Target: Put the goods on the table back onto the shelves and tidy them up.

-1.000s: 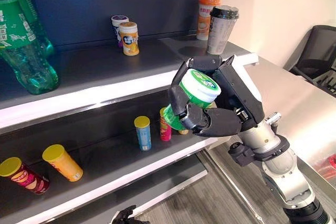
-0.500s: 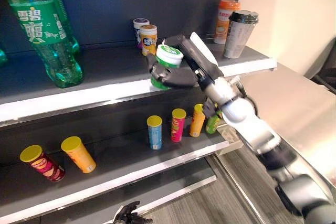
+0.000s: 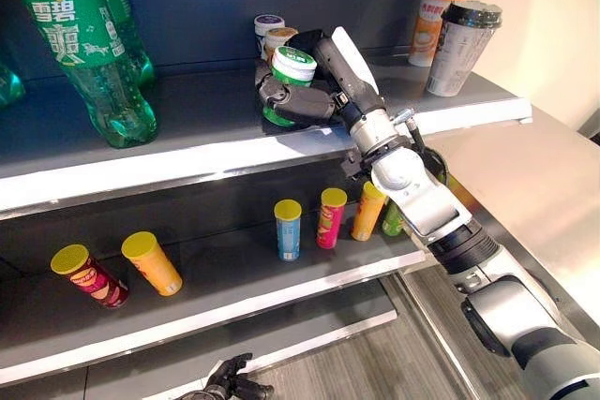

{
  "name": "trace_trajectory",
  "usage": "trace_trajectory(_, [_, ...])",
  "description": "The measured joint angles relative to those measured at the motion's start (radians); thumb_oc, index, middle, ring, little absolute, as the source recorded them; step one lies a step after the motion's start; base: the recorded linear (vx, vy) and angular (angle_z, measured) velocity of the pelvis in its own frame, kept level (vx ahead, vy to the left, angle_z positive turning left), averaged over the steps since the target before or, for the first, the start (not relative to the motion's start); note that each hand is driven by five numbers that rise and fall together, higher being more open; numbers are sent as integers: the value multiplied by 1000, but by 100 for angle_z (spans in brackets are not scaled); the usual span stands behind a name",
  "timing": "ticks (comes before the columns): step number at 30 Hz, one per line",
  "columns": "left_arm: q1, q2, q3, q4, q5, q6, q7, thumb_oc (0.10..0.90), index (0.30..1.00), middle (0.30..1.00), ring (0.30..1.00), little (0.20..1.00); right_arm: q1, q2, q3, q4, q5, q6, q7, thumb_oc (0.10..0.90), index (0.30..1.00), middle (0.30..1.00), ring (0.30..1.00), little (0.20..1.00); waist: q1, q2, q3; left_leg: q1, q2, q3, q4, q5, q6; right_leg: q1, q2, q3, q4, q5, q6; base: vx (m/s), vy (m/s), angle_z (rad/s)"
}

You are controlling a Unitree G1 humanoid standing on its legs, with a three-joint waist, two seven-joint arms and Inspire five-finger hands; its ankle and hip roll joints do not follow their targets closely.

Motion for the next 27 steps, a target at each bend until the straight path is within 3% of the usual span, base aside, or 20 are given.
trace_trajectory(16, [-4,-3,21,8,44,-1,6,800,900,900,900,900,23,-2,-23,1,-106,-7,2,400,300,300,300,300,0,-4,-2,5,-3,-17,3,1,-1,16,1,-20,0,-3,2,4,3,3])
trace_trajectory(27, [-14,9,21,39,44,-2,6,800,900,900,900,900,27,-3,-36,55,-107,-20,3,400,300,300,300,300,3,-34,-21,4,-6,-20,3,1,-1,18,-2,-22,0,-4,2,0,0,0])
